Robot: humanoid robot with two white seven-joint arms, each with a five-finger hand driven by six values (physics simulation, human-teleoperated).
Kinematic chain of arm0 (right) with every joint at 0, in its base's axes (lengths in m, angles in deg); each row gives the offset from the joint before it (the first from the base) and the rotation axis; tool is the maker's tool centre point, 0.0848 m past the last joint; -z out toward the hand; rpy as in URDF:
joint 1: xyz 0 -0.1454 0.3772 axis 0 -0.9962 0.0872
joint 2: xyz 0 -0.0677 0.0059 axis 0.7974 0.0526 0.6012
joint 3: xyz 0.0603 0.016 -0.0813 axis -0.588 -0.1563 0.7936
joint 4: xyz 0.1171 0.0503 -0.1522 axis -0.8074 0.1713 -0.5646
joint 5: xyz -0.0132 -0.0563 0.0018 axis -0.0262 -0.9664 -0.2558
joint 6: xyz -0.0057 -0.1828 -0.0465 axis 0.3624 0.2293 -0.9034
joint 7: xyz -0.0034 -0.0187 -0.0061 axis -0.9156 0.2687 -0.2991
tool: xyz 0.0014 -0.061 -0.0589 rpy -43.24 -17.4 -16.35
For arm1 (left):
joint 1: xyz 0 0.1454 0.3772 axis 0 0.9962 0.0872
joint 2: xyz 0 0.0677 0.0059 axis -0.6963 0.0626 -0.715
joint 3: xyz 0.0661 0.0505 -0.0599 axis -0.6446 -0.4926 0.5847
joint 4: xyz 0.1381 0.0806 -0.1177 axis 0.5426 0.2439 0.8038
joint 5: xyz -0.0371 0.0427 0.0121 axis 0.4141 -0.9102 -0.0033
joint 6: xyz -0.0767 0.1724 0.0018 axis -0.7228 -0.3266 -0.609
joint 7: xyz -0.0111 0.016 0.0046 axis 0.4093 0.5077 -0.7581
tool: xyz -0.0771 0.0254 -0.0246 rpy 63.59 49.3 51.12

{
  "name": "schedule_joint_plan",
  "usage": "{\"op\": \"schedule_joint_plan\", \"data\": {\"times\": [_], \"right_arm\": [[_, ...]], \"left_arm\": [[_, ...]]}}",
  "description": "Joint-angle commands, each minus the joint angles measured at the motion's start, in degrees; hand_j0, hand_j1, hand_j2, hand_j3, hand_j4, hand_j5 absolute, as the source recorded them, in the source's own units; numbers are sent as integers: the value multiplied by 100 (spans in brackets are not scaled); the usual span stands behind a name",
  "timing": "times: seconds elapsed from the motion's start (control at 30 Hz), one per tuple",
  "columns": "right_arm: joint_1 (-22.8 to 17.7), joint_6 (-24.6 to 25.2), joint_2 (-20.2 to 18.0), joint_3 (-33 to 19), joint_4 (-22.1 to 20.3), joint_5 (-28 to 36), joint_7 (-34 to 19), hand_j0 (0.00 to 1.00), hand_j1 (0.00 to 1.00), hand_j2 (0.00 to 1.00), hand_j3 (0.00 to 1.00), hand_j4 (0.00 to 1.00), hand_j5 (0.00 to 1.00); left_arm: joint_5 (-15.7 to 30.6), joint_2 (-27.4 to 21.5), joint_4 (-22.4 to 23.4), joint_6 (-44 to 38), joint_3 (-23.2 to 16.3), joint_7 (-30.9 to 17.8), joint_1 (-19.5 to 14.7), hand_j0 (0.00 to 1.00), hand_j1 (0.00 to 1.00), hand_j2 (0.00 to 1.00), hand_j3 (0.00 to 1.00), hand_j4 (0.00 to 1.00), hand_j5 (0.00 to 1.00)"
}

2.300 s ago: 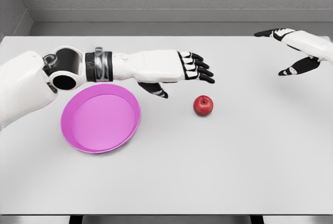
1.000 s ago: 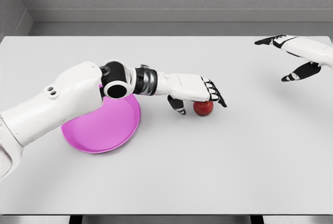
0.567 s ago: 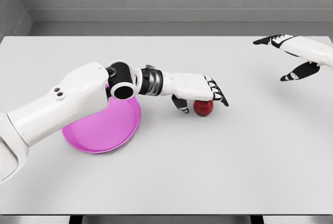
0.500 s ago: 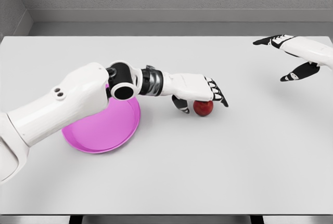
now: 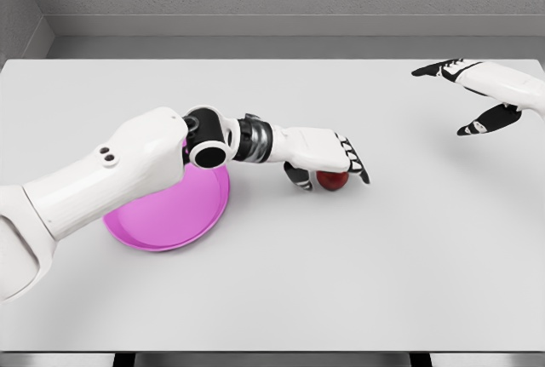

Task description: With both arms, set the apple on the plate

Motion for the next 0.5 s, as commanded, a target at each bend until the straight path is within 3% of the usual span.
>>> {"op": "schedule_joint_plan", "data": {"times": [0.0, 0.23, 0.33, 0.47], "right_arm": [[0, 17, -8, -2, -11, 41, 3, 100, 100, 100, 100, 100, 100], [0, 17, -8, -2, -46, 41, 3, 100, 100, 100, 100, 100, 100], [-9, 17, -8, -2, -55, 41, 3, 100, 100, 100, 100, 100, 100], [-26, 17, -8, -2, -55, 41, 3, 100, 100, 100, 100, 100, 100]], "left_arm": [[13, 39, 121, -37, 5, 3, -9, 87, 87, 87, 87, 87, 87], [22, 136, 226, -45, 5, 3, -35, 87, 87, 87, 87, 87, 87], [13, 285, 631, -37, 5, 12, -53, 87, 87, 87, 87, 87, 87], [13, 294, 631, -37, 5, 12, -53, 87, 87, 87, 87, 87, 87]]}}
